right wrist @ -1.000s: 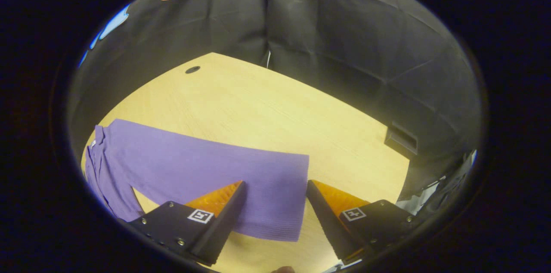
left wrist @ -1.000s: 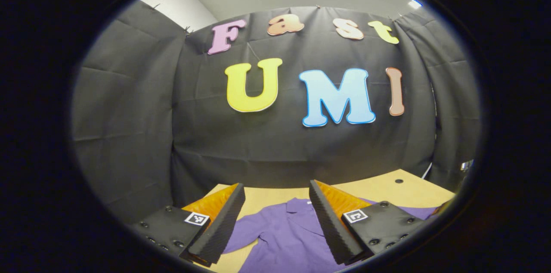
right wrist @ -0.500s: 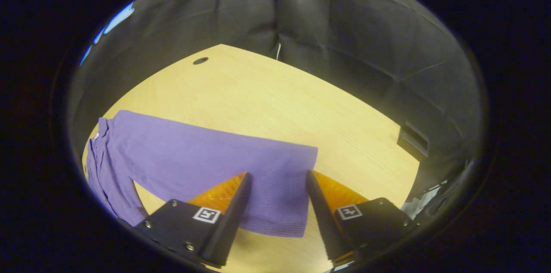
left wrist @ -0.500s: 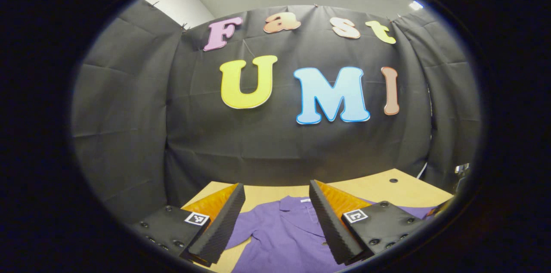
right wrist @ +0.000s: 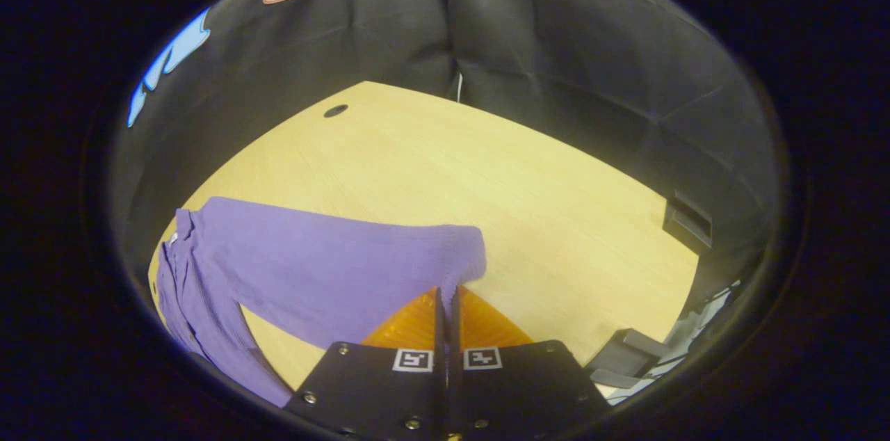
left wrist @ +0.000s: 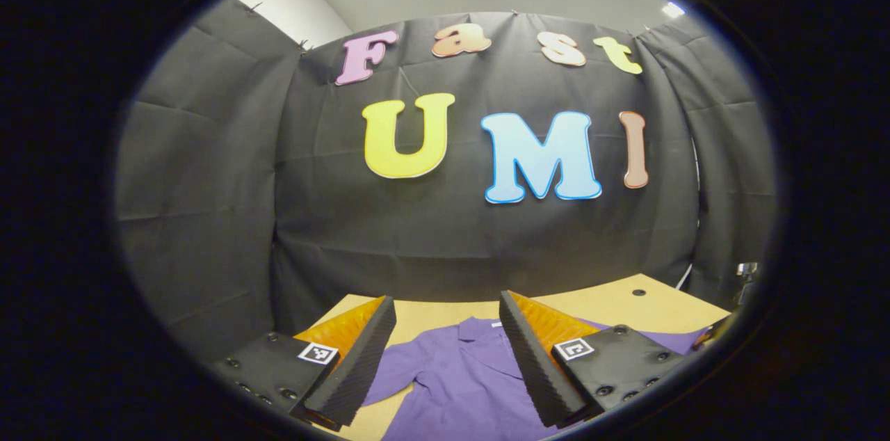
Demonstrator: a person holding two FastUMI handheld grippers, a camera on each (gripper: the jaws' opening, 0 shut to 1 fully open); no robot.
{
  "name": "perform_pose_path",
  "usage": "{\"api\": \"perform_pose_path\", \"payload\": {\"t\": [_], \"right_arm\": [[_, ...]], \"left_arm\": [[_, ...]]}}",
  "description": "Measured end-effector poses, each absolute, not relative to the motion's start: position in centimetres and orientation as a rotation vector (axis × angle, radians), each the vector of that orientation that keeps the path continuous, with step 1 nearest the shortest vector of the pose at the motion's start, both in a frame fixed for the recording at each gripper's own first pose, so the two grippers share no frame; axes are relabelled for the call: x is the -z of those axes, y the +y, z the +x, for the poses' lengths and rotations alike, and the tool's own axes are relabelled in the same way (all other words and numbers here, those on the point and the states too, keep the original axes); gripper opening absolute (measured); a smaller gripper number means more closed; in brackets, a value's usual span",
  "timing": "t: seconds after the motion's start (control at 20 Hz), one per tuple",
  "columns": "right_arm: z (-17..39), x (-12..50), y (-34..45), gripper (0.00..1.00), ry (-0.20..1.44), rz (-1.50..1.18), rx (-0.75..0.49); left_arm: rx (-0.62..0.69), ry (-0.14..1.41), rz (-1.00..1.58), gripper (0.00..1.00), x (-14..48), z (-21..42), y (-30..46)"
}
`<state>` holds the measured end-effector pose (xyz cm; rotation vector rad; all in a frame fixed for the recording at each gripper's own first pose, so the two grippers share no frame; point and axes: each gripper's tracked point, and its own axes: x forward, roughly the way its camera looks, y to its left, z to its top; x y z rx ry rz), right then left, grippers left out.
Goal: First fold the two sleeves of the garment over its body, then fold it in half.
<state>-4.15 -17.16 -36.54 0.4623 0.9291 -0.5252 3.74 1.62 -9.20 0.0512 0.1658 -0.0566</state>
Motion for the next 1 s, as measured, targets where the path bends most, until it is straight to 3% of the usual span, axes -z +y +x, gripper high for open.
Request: {"api": "perform_pose_path", "payload": {"t": [0.2,0.4,0.7,1.0], "right_arm": [[-3.0,34.0,-16.7,0.01,0.852,0.464,0.471],[0.8,27.5,-14.1,0.01,0.734,0.488,0.395],[8.7,18.4,-8.1,0.01,0.553,0.520,0.208],[14.8,14.2,1.2,0.01,0.491,0.448,0.001]], "left_arm": [[0.045,0.168,0.047,0.98,9.5,3.7,2.4],[0.044,0.173,0.031,0.98,10.1,3.7,2.6],[0.024,0.188,0.025,0.98,11.4,3.4,4.0],[-0.055,0.200,0.036,0.98,11.9,2.2,7.7]]}}
